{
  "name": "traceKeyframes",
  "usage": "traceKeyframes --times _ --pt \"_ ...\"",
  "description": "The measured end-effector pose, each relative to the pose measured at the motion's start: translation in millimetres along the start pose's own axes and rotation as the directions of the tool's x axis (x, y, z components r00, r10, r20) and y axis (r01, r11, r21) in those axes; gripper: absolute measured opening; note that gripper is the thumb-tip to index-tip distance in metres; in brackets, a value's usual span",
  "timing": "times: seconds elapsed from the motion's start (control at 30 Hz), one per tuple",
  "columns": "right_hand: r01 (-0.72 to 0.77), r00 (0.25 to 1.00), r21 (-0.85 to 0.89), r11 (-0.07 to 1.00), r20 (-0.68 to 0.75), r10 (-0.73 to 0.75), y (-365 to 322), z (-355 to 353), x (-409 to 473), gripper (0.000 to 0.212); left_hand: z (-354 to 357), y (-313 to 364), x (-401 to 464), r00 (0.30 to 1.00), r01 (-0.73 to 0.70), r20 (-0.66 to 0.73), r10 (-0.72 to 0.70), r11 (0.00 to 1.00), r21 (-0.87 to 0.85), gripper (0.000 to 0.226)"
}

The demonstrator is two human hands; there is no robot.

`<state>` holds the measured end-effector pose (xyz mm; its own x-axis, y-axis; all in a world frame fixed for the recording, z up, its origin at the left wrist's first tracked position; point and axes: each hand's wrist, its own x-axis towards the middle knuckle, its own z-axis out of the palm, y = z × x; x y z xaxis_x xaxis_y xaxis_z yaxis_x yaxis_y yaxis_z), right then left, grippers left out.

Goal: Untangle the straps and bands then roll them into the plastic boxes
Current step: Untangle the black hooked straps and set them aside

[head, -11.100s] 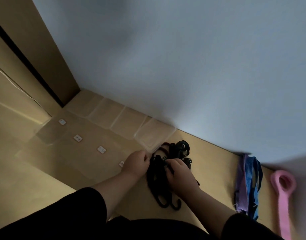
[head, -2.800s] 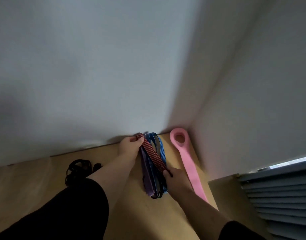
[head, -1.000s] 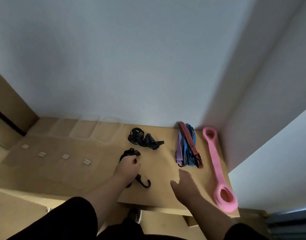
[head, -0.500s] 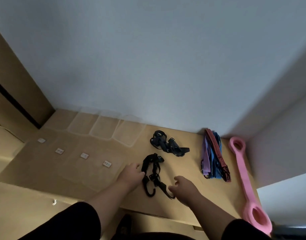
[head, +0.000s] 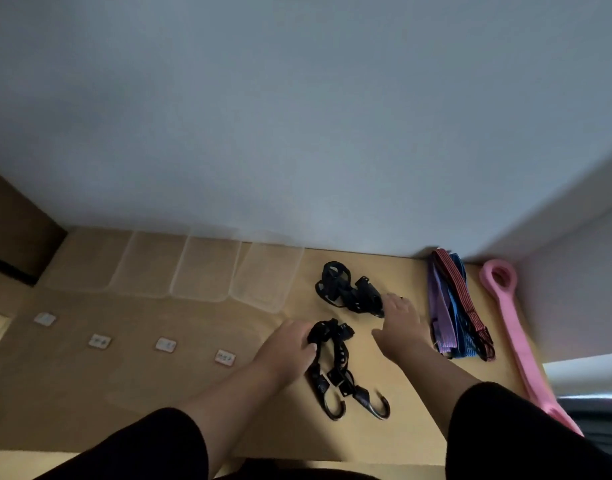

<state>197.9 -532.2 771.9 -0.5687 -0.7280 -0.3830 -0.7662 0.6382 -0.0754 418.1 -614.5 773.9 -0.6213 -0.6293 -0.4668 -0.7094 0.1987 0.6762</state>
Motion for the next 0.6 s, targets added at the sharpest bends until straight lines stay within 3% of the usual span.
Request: traceKeyframes --times 0.1,0.17,0.3,0.37,0.47,0.53,0.6 --pt "-0.055 0.997 -0.202 0.978 0.039 0.064 -4 4 -3 0.051 -7 0 9 0.999 -0.053 0.013 0.053 0.999 0.010 0.029" --pt "-0.110 0.993 -0.193 0.975 0.023 0.117 -7 9 -10 0.036 -11 2 14 0.997 -0.079 0.008 0.079 0.997 0.027 0.026" --pt "-0.173 0.984 0.015 0.985 -0.038 0.174 -13 4 -22 0.027 -23 18 16 0.982 -0.188 -0.015 0.189 0.979 0.081 0.029" --pt "-0.158 0.979 0.258 0.953 -0.086 0.186 -18 -9 -26 0.018 -29 27 15 0.968 -0.246 -0.038 0.249 0.967 0.060 0.030" --pt "-0.081 0.986 0.655 0.751 -0.060 0.158 -24 -32 -37 0.010 -42 44 19 0.940 -0.319 -0.157 0.302 0.943 -0.097 0.023" --pt "0.013 0.990 0.800 0.600 -0.094 0.104 -27 -51 -48 0.006 -55 59 22 0.911 -0.386 -0.227 0.345 0.905 -0.176 0.022" --pt "0.121 0.985 0.884 0.451 -0.162 0.054 -32 -73 -60 0.006 -69 78 24 0.887 -0.454 -0.178 0.425 0.874 -0.173 0.029"
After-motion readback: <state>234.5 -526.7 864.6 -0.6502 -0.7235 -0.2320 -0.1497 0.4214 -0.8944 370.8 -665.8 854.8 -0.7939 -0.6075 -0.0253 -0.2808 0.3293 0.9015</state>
